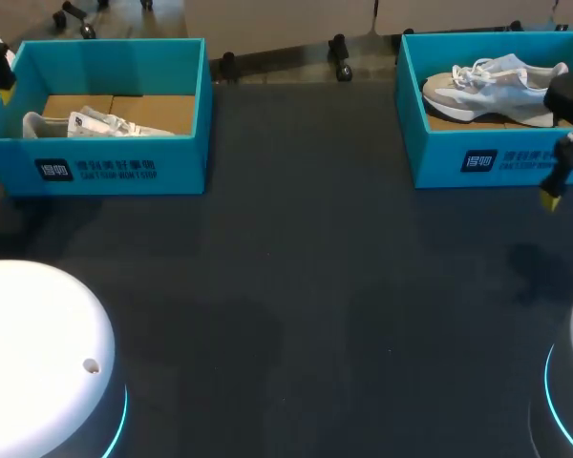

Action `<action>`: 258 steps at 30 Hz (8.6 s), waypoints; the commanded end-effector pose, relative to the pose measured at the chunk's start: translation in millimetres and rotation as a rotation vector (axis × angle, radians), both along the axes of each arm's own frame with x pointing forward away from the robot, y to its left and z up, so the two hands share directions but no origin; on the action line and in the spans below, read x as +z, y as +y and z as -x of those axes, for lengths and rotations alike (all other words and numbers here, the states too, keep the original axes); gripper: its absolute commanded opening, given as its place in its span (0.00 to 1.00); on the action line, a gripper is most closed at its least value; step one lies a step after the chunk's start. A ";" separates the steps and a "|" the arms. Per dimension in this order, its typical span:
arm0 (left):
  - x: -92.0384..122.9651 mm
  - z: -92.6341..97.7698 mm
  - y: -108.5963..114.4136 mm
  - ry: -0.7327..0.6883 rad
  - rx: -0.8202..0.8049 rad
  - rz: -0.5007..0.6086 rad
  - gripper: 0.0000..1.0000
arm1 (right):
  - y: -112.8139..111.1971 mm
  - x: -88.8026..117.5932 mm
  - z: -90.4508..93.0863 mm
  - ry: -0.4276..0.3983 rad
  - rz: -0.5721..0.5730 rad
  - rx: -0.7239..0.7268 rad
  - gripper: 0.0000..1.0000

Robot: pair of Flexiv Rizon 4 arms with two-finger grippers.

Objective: Take the shoe out of the shoebox, open the shoe tongue, remove and reinsert the insole, then place the shoe into the shoebox

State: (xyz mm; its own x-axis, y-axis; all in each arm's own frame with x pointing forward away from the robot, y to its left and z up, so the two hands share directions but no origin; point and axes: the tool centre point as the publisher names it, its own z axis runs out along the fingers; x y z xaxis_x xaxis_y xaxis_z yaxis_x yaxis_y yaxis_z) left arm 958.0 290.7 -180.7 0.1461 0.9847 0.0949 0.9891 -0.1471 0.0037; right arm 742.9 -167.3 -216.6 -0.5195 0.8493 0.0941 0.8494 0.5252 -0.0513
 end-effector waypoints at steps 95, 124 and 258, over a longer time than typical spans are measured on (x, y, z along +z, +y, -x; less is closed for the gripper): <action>0.8 1.4 0.2 -0.002 -0.001 -0.002 1.00 | -110.3 -5.6 -311.8 -0.169 0.230 -0.509 1.00; 0.8 1.4 0.2 -0.002 -0.001 -0.002 1.00 | -145.5 -70.5 -396.9 -0.173 0.332 -0.597 0.97; 0.8 1.4 0.2 -0.002 -0.001 -0.002 1.00 | -156.2 -150.1 -415.7 -0.103 0.257 -0.698 0.00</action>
State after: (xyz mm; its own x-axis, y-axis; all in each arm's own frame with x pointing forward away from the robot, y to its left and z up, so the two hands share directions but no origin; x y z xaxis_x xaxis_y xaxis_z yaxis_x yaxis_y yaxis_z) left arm 958.0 290.6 -180.5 0.1462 0.9847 0.0948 0.9891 -0.1472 0.0037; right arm 1162.3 -325.1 -381.2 0.1501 0.9752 -0.1628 0.9882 -0.1532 -0.0066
